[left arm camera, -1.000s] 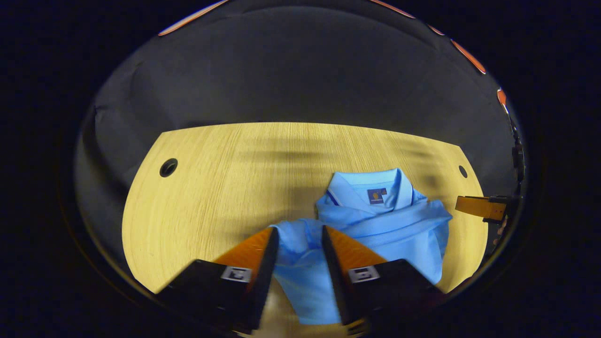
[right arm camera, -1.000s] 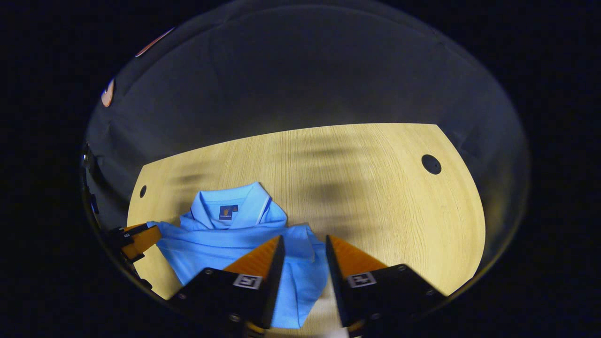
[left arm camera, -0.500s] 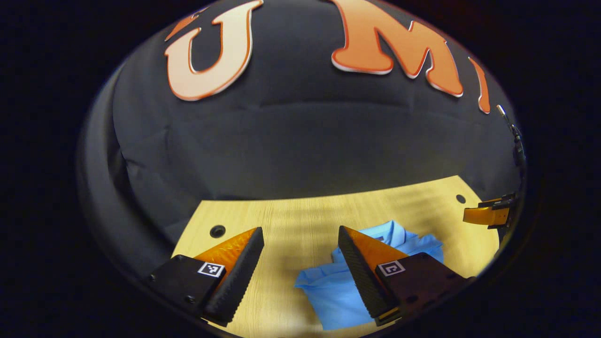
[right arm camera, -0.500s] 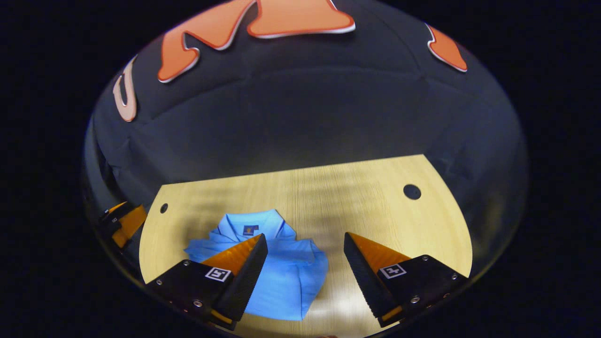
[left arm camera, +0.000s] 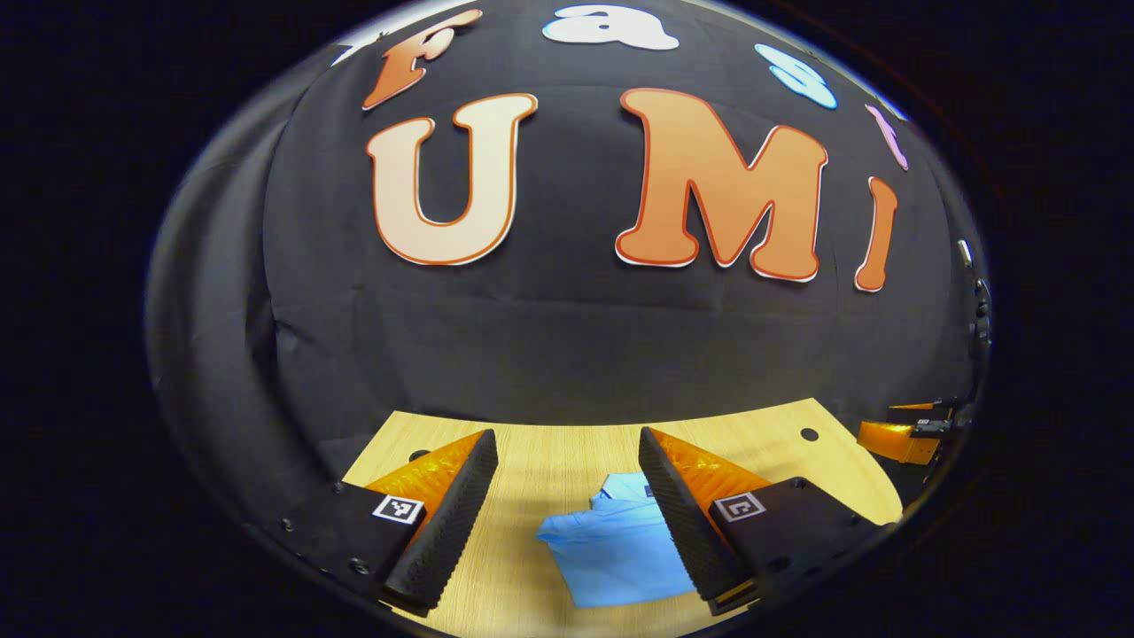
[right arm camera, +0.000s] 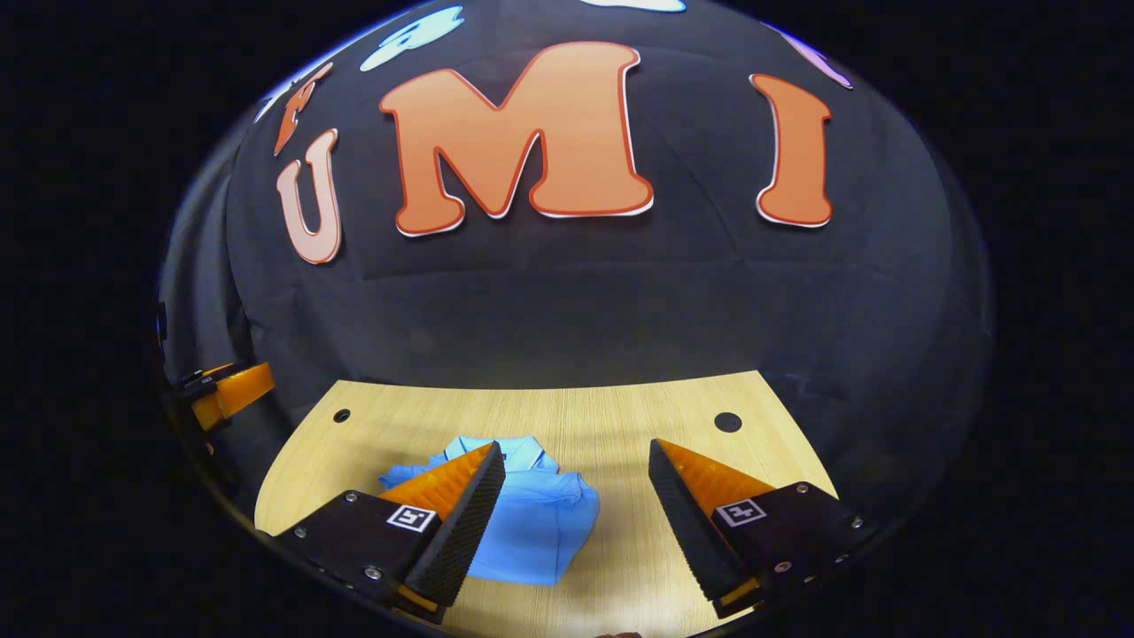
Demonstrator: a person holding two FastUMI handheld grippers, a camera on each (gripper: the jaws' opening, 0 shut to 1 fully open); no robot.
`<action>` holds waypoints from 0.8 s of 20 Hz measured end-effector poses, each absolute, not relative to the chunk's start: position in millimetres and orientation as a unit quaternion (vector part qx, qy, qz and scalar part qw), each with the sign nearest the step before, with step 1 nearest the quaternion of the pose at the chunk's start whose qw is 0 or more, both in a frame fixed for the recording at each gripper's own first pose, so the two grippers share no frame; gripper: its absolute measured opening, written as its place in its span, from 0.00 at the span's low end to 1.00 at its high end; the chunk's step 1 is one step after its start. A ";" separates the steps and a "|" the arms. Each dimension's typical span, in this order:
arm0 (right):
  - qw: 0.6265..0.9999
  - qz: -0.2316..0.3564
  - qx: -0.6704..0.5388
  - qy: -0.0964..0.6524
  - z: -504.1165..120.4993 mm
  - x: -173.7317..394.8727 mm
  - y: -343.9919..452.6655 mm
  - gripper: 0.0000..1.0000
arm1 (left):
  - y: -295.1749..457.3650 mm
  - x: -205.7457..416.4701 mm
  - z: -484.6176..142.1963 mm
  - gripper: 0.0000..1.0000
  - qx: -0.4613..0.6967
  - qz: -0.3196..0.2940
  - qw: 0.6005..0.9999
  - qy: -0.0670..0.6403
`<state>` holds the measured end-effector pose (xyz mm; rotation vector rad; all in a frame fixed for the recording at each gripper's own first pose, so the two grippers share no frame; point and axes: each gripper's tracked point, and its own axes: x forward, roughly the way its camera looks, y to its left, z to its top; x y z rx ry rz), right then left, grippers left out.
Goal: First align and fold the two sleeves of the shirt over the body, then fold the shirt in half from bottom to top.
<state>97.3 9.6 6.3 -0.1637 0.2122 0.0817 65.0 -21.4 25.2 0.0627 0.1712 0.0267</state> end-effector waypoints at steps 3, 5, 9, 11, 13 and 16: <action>0.993 0.036 -0.072 0.086 8.5 64.3 1.3 0.99 | -10.4 40.2 33.2 1.00 0.034 0.026 0.997 0.070; 0.994 0.035 -0.062 0.077 4.3 46.2 -5.7 0.99 | -1.4 19.6 35.2 1.00 0.032 0.036 0.997 0.062; 0.996 0.019 -0.057 0.070 -1.0 26.1 -25.8 0.99 | 11.7 -11.8 33.3 1.00 0.025 0.062 0.997 0.047; 0.997 0.012 -0.043 0.065 1.8 19.6 -35.6 0.99 | 9.9 -23.4 29.5 1.00 0.014 0.064 0.997 0.046; 0.997 0.005 -0.038 0.066 1.0 13.3 -45.7 0.99 | 8.5 -30.4 26.4 1.00 0.016 0.064 0.997 0.049; 0.997 -0.005 -0.040 0.061 3.4 7.0 -56.2 0.99 | 6.8 -37.5 32.5 1.00 0.026 0.065 0.997 0.038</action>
